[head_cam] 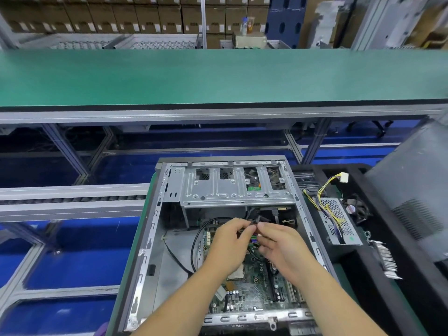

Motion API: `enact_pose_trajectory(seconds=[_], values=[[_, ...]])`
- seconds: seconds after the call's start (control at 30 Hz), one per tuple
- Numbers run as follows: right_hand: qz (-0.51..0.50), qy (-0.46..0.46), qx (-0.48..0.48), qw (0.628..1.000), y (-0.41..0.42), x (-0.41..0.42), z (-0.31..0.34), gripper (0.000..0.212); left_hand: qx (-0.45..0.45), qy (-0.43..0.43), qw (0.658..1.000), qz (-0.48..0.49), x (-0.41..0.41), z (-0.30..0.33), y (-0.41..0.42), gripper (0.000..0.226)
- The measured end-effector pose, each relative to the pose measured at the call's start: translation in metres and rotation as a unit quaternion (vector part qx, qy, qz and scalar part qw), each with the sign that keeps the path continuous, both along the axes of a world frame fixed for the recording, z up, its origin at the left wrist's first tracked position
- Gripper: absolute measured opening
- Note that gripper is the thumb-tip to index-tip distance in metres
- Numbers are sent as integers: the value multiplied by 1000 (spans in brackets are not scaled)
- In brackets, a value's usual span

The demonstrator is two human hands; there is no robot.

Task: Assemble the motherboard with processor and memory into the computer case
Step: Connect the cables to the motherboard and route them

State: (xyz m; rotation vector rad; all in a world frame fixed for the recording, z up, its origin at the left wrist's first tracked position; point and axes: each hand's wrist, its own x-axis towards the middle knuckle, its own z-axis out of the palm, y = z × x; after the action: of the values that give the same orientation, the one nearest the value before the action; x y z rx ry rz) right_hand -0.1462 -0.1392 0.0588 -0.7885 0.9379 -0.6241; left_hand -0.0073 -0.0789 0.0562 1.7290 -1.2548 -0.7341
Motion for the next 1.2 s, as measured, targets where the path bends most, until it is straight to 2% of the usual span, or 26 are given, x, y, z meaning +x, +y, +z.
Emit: enact_pose_trajectory(seconds=[0.07,0.2,0.27,0.37,0.43,0.47,0.53,0.57,0.6,0.67,0.73,0.87,0.93,0.97,1.0,1.03,1.1,1.2], values=[[-1,57,-19,998,2,-1,-2,29,10,-33,999,-15,-1,-1,-2,19],[-51,46,10,998,8,1,-2,21,7,-136,990,-43,-5,1,-4,24],[-75,54,7,996,7,2,-2,20,21,-219,973,-73,-10,1,-5,26],[-117,100,-20,988,8,5,-4,22,33,-362,927,-96,-19,2,-5,30],[-135,155,-85,975,9,6,-4,33,25,-387,916,-100,-23,1,-3,32],[-136,182,-119,966,9,7,-3,36,19,-360,928,-90,-21,2,-3,34],[-164,166,-132,963,8,8,3,38,12,-214,977,-14,-12,10,-2,34],[-187,93,-97,973,7,8,7,38,-1,-115,992,54,-4,14,0,32],[-202,-11,-49,978,5,7,11,36,-18,-15,991,130,7,18,1,29],[-208,-159,10,965,3,-1,17,35,-54,123,954,266,30,26,5,23],[-191,-176,5,966,2,-9,15,33,-100,154,910,372,54,36,13,21],[-155,-59,-85,982,0,-9,8,31,-287,116,833,459,100,81,29,24],[-144,-11,-112,983,-2,-5,5,29,-382,144,774,484,133,110,32,27],[-144,8,-111,983,-3,-4,4,31,-411,159,754,487,148,122,34,27],[-143,32,-111,983,-3,-4,2,33,-423,163,749,483,158,131,34,26],[-139,63,-115,982,-4,-3,1,36,-416,148,762,475,163,136,34,26],[-121,141,-137,973,-2,-2,-1,40,-364,107,821,426,153,136,27,30],[-73,282,-218,931,0,-2,-5,39,-236,143,910,309,106,115,3,40]])
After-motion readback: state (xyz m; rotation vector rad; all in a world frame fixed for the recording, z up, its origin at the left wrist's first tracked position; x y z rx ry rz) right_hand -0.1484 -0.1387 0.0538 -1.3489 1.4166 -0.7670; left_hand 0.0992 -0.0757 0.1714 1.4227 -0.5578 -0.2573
